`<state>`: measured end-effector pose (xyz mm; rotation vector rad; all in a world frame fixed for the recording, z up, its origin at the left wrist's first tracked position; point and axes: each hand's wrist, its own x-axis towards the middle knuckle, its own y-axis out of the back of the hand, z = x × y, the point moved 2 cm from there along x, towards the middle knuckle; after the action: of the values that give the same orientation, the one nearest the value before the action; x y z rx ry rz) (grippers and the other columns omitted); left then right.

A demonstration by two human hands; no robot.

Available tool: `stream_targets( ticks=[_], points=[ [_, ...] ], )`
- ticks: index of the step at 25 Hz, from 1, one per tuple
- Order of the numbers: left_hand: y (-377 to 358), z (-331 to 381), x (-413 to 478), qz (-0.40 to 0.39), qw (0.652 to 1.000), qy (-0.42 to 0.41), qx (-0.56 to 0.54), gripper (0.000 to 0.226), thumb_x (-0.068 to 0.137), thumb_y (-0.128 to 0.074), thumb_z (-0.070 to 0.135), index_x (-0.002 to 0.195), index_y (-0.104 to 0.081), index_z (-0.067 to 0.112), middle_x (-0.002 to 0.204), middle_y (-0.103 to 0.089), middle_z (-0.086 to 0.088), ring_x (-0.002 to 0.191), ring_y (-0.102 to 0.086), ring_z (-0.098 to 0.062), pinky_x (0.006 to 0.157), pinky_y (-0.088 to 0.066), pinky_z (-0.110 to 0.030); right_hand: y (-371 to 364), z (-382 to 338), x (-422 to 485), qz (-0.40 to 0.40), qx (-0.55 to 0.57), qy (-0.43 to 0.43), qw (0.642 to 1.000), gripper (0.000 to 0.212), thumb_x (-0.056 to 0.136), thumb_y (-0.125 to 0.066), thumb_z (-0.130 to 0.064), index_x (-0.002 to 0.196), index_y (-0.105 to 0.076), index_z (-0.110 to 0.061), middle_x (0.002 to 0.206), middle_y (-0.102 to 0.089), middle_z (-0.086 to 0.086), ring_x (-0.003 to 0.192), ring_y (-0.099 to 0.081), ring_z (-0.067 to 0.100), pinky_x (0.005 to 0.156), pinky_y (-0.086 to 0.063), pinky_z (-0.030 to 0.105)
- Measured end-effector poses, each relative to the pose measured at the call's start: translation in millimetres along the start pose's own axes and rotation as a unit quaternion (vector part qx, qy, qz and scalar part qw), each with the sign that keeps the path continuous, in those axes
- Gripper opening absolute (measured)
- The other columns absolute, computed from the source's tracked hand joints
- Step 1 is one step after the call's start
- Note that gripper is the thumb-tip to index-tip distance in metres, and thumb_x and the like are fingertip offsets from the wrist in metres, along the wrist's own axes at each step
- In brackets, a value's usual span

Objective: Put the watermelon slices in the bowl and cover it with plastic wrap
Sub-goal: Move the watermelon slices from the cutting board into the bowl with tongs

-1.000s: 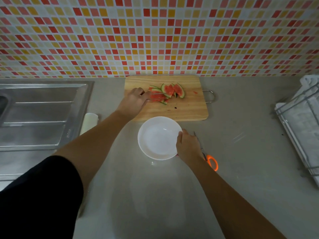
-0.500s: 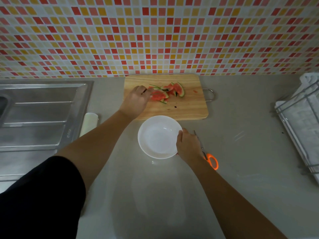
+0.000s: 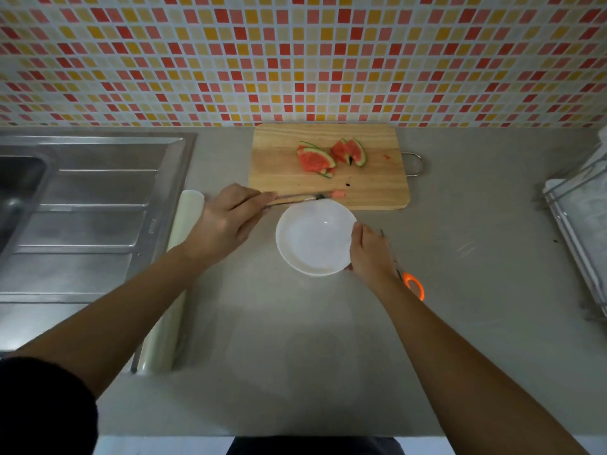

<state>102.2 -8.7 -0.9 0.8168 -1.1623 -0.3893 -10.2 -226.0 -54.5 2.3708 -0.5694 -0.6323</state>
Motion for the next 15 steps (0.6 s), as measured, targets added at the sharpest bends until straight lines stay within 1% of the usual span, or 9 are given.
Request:
stream_targets(
  ticks=[1,3,4,6,9,11,12,14,15],
  points=[
    [4,5,-11,-0.015,1.000,-0.018,0.002,0.023,0.083,-0.066,0.001,0.105,-0.067,-0.006,0.086,-0.067,-0.020,0.073,-0.055,-0.026,0.072,-0.046,-0.032,0,-1,-1,-0.001,-0.002,0.001,1.000,0.032,0.100,-0.028,-0.030,0.085,-0.052,-0.013,0.082,-0.066,0.018,0.058,-0.059,0.018,0.043,-0.052,0.023],
    [6,12,-27,-0.048,0.997,-0.058,0.017,0.022,0.083,-0.064,0.000,0.103,-0.068,-0.007,0.083,-0.068,-0.020,0.065,-0.057,-0.028,0.069,-0.046,-0.032,2,-3,-2,0.000,-0.003,-0.004,1.000,0.039,0.100,-0.025,-0.032,0.086,-0.055,-0.009,0.076,-0.065,0.016,0.066,-0.067,0.030,0.058,-0.059,0.035],
    [5,14,-31,-0.067,0.994,-0.079,0.023,0.020,0.084,-0.062,0.000,0.103,-0.068,-0.007,0.082,-0.068,-0.020,0.062,-0.058,-0.030,0.068,-0.047,-0.032,2,-4,-2,0.001,-0.002,-0.009,1.000,0.043,0.100,-0.024,-0.033,0.089,-0.057,-0.007,0.075,-0.065,0.015,0.067,-0.068,0.033,0.062,-0.059,0.040],
    [0,18,-35,-0.110,0.986,-0.120,0.039,0.021,0.086,-0.058,-0.003,0.104,-0.067,-0.006,0.082,-0.068,-0.020,0.062,-0.060,-0.031,0.070,-0.049,-0.034,2,-6,-2,0.001,0.001,-0.012,1.000,0.047,0.100,-0.023,-0.034,0.095,-0.058,-0.003,0.077,-0.065,0.016,0.067,-0.069,0.033,0.063,-0.059,0.042],
    [-2,18,-37,-0.147,0.979,-0.130,0.049,0.030,0.078,-0.066,-0.006,0.108,-0.066,-0.005,0.082,-0.067,-0.018,0.065,-0.061,-0.031,0.071,-0.052,-0.035,1,-7,0,0.003,-0.005,-0.003,1.000,0.046,0.100,-0.024,-0.032,0.091,-0.057,-0.001,0.084,-0.067,0.023,0.072,-0.067,0.038,0.067,-0.058,0.047],
    [3,13,-38,-0.144,0.985,-0.098,0.018,0.028,0.080,-0.065,0.002,0.108,-0.066,-0.005,0.082,-0.066,-0.019,0.069,-0.062,-0.030,0.074,-0.051,-0.034,2,-7,0,0.002,-0.004,0.000,1.000,0.042,0.100,-0.024,-0.032,0.087,-0.055,-0.006,0.081,-0.068,0.023,0.065,-0.068,0.034,0.061,-0.059,0.043],
    [7,10,-37,-0.131,0.989,-0.070,-0.002,0.028,0.083,-0.063,0.007,0.107,-0.066,-0.004,0.083,-0.066,-0.018,0.071,-0.062,-0.028,0.074,-0.050,-0.032,2,-7,0,0.002,-0.006,0.003,1.000,0.042,0.100,-0.024,-0.032,0.087,-0.055,-0.006,0.080,-0.069,0.023,0.064,-0.068,0.034,0.062,-0.059,0.042],
    [11,2,-30,-0.093,0.995,0.024,-0.031,0.027,0.085,-0.062,0.014,0.107,-0.068,-0.001,0.084,-0.066,-0.014,0.071,-0.060,-0.018,0.073,-0.049,-0.024,3,-8,1,-0.001,-0.006,0.007,1.000,0.045,0.100,-0.024,-0.031,0.091,-0.056,-0.002,0.079,-0.068,0.024,0.069,-0.068,0.037,0.070,-0.057,0.048],
    [9,-4,-24,-0.072,0.992,0.096,-0.038,0.026,0.084,-0.063,0.015,0.106,-0.068,0.002,0.082,-0.066,-0.011,0.068,-0.058,-0.015,0.069,-0.047,-0.018,3,-7,1,-0.005,-0.005,0.007,1.000,0.045,0.100,-0.024,-0.031,0.093,-0.056,0.000,0.079,-0.068,0.024,0.072,-0.068,0.038,0.074,-0.056,0.051]
  ],
)
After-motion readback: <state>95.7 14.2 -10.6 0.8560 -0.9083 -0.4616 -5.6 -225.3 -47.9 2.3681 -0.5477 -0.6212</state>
